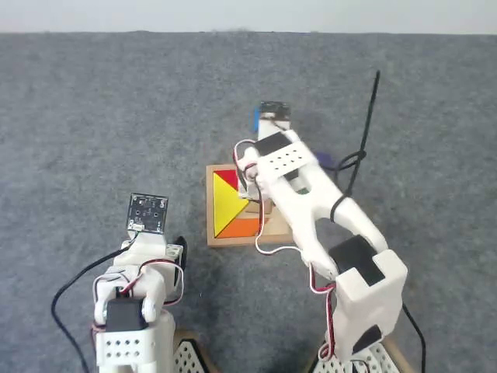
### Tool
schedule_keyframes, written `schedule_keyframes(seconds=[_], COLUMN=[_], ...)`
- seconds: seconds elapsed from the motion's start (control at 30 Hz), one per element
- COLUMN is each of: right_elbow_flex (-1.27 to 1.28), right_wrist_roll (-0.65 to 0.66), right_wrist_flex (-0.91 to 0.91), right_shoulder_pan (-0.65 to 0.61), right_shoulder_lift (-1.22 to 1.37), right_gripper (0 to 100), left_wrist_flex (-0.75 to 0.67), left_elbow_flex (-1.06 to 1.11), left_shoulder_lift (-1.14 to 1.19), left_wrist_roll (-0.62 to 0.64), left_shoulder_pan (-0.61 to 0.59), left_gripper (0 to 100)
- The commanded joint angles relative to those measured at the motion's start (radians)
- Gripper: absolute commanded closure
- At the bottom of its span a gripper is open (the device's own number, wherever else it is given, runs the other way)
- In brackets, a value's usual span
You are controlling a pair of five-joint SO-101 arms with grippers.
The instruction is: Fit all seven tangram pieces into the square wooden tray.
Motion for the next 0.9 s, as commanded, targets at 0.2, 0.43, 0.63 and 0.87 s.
schedule_keyframes(seconds=[0.2,0.43,0.63,0.87], right_elbow_flex=[-0.057,-0.198,-0.278,-0.304], right_wrist_roll=[-0.035,-0.043,-0.043,-0.043], right_wrist_flex=[0.024,0.053,0.071,0.073], right_shoulder_pan=[-0.025,-0.025,-0.024,-0.021], right_shoulder_lift=[0.005,0.128,0.208,0.269], right_gripper=[79.0,79.0,79.0,79.0], left_wrist_flex=[0.009,0.009,0.009,0.009], left_elbow_flex=[-0.008,-0.008,-0.008,-0.008], left_shoulder_lift=[-0.028,-0.028,-0.028,-0.028], left_wrist_roll=[-0.006,-0.006,-0.006,-0.006], left_shoulder_pan=[0.002,0.002,0.002,0.002], left_gripper=[85,85,85,85])
